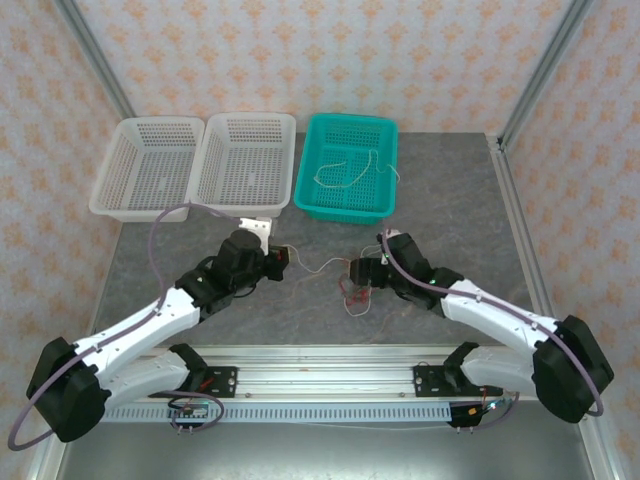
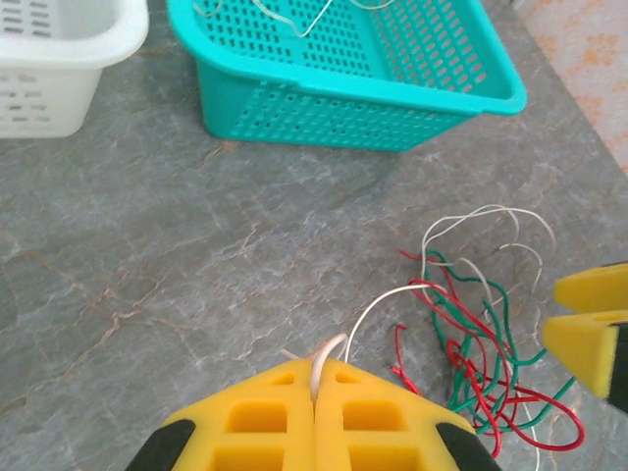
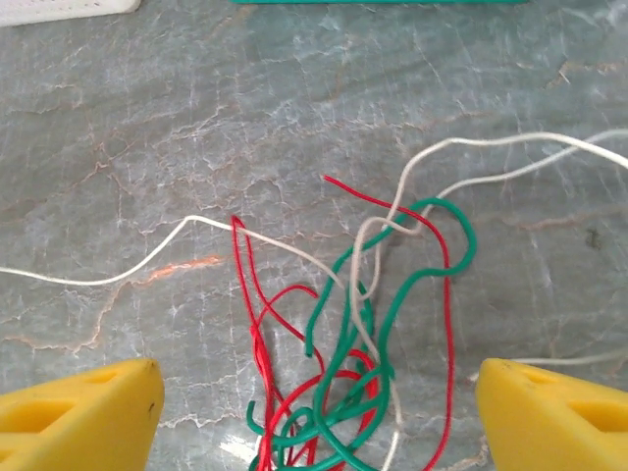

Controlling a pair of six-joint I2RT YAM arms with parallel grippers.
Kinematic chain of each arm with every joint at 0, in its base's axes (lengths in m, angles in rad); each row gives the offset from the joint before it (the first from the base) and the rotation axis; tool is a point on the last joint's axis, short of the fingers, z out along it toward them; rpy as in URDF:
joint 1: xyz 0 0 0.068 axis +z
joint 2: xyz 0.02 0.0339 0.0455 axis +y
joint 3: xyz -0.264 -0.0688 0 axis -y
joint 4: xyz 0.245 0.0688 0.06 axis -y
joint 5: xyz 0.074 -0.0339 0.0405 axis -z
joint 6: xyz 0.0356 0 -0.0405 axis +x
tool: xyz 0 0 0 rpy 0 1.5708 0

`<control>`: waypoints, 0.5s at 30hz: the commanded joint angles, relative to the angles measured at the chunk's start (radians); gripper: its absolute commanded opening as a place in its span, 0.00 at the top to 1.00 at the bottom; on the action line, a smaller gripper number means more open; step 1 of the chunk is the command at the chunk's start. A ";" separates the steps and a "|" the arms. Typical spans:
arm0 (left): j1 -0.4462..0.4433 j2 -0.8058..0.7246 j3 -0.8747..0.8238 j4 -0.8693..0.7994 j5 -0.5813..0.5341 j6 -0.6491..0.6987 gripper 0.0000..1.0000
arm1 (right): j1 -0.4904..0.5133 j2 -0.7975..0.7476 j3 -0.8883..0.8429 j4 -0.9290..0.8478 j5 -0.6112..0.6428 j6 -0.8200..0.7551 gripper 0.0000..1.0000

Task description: Untangle the cables

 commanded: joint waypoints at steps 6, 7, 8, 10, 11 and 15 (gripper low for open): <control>0.001 -0.039 0.069 -0.058 -0.028 0.059 1.00 | 0.179 0.338 0.217 -0.056 0.363 -0.218 0.26; 0.001 -0.044 0.072 -0.064 -0.034 0.061 1.00 | 0.179 0.373 0.233 -0.055 0.422 -0.211 0.28; 0.001 -0.050 0.076 -0.072 -0.041 0.066 1.00 | 0.181 0.415 0.252 -0.055 0.481 -0.209 0.33; 0.002 -0.063 0.086 -0.094 -0.062 0.069 1.00 | 0.180 0.481 0.275 -0.051 0.563 -0.210 0.43; 0.002 -0.074 0.095 -0.112 -0.089 0.066 1.00 | 0.180 0.514 0.289 -0.063 0.578 -0.202 0.48; 0.041 -0.156 0.139 -0.219 -0.231 0.049 1.00 | 0.180 0.623 0.331 -0.161 0.549 -0.129 0.56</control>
